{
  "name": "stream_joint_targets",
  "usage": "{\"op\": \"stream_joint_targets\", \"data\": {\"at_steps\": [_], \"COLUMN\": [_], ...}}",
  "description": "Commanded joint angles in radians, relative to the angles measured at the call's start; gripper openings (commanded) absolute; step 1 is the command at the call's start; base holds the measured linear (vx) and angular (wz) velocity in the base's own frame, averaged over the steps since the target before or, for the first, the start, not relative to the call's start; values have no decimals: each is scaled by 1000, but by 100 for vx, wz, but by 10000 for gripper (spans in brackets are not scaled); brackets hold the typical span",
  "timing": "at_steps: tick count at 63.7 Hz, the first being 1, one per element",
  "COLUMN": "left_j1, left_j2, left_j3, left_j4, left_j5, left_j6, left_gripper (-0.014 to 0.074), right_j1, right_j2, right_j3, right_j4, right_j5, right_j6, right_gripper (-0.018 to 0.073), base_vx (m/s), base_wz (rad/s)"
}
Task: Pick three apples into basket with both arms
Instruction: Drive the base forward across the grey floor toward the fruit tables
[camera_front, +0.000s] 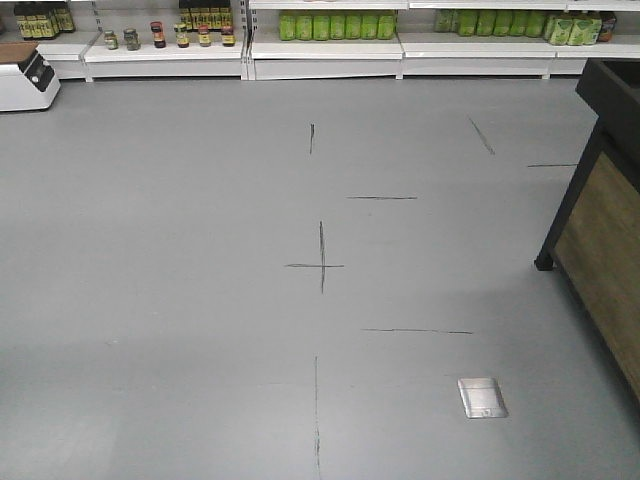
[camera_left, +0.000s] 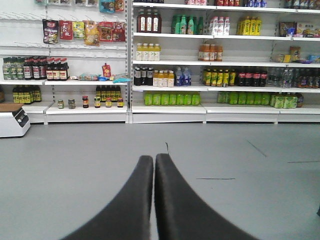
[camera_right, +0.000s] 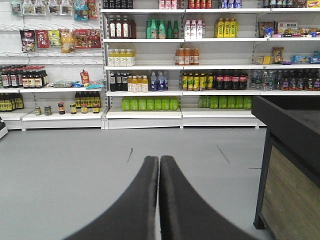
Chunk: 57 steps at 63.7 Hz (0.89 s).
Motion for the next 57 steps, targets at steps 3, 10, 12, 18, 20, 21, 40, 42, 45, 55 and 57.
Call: {"op": "stream_joint_targets", "data": {"at_steps": [3, 10, 12, 18, 20, 21, 40, 42, 45, 55, 57], "left_j1": [-1, -1, -1, -1, -1, -1, -1, -1, -1, -1, -1], "left_j2": [-15, -15, -15, -15, -15, -15, -15, -15, -15, -15, -15], "left_j3": [23, 23, 23, 23, 23, 23, 23, 23, 23, 23, 23], "left_j4": [-7, -7, -7, -7, -7, -7, -7, -7, -7, -7, -7], "left_j5": [-76, -76, -76, -76, -76, -76, -76, -76, -76, -76, -76], "left_j6": [-6, -6, -6, -6, -6, -6, -6, -6, -6, -6, -6], "left_gripper": [-6, -6, -6, -6, -6, -6, -6, -6, -6, -6, -6], "right_j1": [-1, -1, -1, -1, -1, -1, -1, -1, -1, -1, -1], "right_j2": [-10, -10, -10, -10, -10, -10, -10, -10, -10, -10, -10], "right_j3": [14, 14, 14, 14, 14, 14, 14, 14, 14, 14, 14], "right_j4": [-3, -3, -3, -3, -3, -3, -3, -3, -3, -3, -3], "right_j5": [-74, -74, -71, -70, -70, -71, -71, -71, -71, -71, -71], "right_j6": [-9, -9, -9, -9, -9, -9, -9, -9, -9, -9, -9], "right_gripper": [-9, -9, -9, -9, -9, -9, -9, -9, -9, -9, -9], "base_vx": [13, 11, 10, 9, 7, 7, 5, 5, 5, 6, 8], "base_wz": [4, 3, 1, -2, -6, -7, -15, -21, -23, -28, -34]}}
